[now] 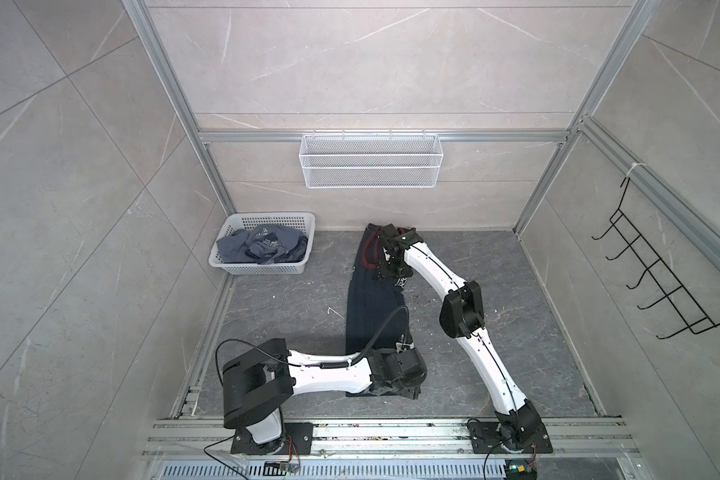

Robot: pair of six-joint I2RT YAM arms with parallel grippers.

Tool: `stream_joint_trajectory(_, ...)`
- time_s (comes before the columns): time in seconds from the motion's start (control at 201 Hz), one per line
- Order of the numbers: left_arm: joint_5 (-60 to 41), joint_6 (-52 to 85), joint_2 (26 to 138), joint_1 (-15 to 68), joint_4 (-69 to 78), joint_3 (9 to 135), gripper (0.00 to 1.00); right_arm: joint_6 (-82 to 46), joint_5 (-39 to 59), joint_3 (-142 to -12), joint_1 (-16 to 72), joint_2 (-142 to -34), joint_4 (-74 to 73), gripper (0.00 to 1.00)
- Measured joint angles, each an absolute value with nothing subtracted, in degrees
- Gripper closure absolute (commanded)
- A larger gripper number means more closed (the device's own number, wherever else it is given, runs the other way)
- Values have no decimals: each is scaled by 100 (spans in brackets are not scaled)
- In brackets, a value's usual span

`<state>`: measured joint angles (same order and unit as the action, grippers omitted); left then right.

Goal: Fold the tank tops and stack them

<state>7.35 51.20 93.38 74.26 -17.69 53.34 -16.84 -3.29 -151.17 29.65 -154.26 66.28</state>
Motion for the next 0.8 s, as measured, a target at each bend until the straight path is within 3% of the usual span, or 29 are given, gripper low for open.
stream_joint_trajectory(0.224, 1170, 5113, 8412, 7384, -2237, 5092, 30, -1669, -239, -13517, 2967, -14088, 6377, 21)
stream_joint_trajectory(0.503, 1507, 5124, 6475, 6370, -2943, 4285, 30, -2239, 163, -9133, 2967, -10545, 4670, 22)
stream_joint_trajectory(0.801, 742, 5293, 5389, 5459, -3015, 3048, 33, -3710, 1149, -4936, 3168, -7756, 3111, 28)
